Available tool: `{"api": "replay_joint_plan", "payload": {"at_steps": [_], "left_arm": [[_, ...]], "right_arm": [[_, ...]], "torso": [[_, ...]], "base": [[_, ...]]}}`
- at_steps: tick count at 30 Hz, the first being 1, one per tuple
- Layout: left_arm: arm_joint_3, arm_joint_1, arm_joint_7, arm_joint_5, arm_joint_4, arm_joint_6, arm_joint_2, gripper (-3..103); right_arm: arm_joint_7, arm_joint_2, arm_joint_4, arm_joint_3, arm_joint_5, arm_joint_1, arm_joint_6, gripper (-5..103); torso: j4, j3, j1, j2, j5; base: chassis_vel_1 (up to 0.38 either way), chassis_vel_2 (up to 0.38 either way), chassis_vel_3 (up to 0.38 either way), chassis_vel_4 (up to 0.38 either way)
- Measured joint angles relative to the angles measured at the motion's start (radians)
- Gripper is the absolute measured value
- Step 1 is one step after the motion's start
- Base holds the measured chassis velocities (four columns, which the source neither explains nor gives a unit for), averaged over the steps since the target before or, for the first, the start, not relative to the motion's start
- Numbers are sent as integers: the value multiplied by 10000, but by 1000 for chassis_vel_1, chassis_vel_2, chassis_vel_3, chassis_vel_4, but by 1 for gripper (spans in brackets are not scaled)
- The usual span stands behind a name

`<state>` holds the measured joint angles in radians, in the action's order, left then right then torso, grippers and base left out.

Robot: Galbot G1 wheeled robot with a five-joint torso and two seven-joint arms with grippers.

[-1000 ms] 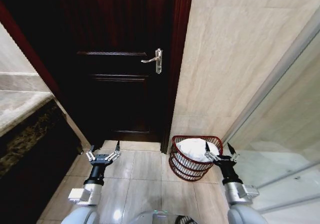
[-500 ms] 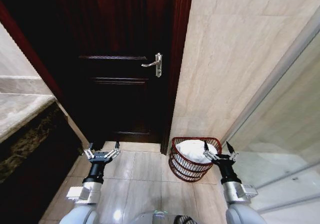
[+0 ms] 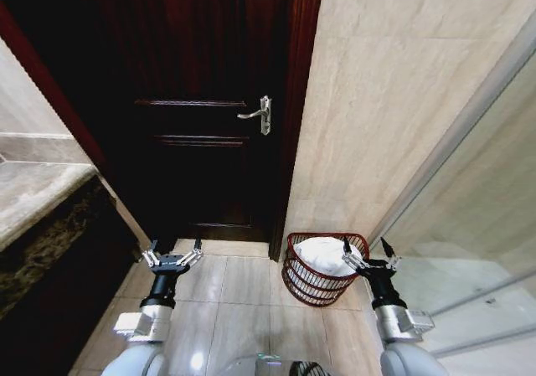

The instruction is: Discard the used towel into the hamper.

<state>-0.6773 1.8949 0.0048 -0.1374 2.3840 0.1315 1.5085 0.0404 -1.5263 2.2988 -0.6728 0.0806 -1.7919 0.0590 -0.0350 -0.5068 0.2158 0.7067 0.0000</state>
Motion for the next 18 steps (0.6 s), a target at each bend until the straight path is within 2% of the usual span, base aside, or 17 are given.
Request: {"api": "replay_joint_plan", "payload": {"at_steps": [18], "left_arm": [[3, -46, 24, 61, -34, -18, -3, 100]], "right_arm": [[-4, 38, -77, 46, -10, 119, -17, 100]], "torso": [[0, -457, 334, 792, 0]], "base": [[0, 0, 0, 0]]}}
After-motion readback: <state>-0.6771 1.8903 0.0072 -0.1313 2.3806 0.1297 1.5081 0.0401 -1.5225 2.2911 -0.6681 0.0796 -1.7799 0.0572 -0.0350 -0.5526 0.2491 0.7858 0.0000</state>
